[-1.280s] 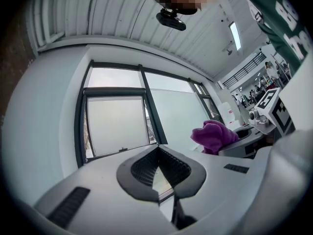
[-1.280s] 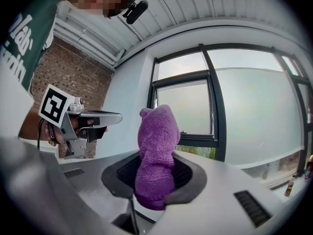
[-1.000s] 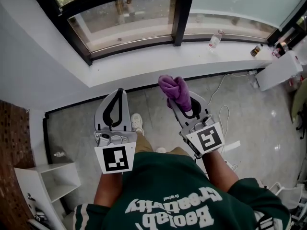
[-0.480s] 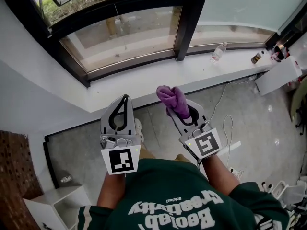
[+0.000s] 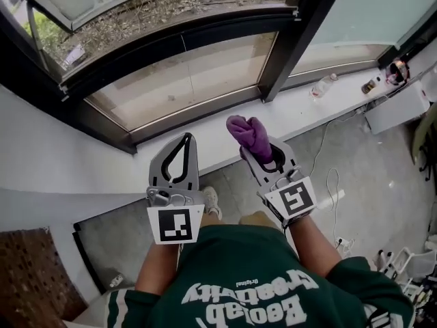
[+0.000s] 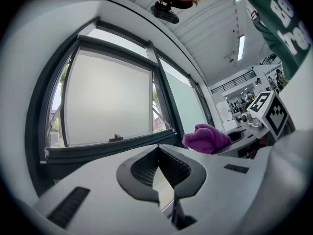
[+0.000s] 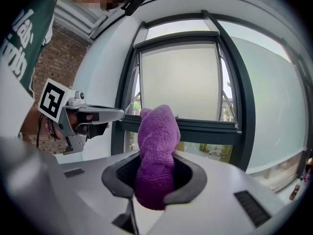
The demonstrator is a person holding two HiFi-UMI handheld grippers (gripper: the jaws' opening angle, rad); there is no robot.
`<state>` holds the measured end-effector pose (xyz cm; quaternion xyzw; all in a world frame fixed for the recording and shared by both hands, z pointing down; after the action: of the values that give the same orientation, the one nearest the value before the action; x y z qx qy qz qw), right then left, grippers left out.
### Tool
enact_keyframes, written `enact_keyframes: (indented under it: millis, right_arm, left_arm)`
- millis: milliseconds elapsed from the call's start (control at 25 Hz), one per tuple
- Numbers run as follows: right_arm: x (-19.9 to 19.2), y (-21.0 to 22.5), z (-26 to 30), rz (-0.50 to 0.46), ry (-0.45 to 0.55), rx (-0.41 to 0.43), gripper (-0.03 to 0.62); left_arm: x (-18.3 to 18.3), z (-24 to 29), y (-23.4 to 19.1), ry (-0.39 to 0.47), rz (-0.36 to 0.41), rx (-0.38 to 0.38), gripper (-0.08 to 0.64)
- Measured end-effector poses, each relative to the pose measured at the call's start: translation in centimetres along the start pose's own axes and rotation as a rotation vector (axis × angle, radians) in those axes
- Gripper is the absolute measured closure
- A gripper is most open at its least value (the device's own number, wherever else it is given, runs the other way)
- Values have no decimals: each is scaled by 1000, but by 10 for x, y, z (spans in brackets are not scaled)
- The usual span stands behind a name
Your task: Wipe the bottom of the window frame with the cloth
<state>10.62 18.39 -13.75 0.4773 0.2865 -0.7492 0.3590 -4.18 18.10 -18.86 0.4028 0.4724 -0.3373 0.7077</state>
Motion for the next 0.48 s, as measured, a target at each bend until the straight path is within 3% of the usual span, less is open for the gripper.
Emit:
enact_keyframes:
  millis: [240, 480]
  right_arm:
    - [26, -5, 47, -7, 14, -14, 474]
    - [34, -5, 63, -13, 58, 0, 476]
  left_arm:
    - [-11, 29, -45, -5, -11, -26, 551]
    - [-12, 43, -60, 9, -28, -56, 551]
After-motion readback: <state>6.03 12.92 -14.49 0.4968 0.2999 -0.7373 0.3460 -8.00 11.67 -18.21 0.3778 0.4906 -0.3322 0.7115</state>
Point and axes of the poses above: the fingertips, and each gripper's own axes: z forward along the fingers, y to its right, x out of its top, the point moved 3 cm from there along -z, backward along the fingers, and after that the axes turned 12 degrees about -y, right-handed, at the moved point
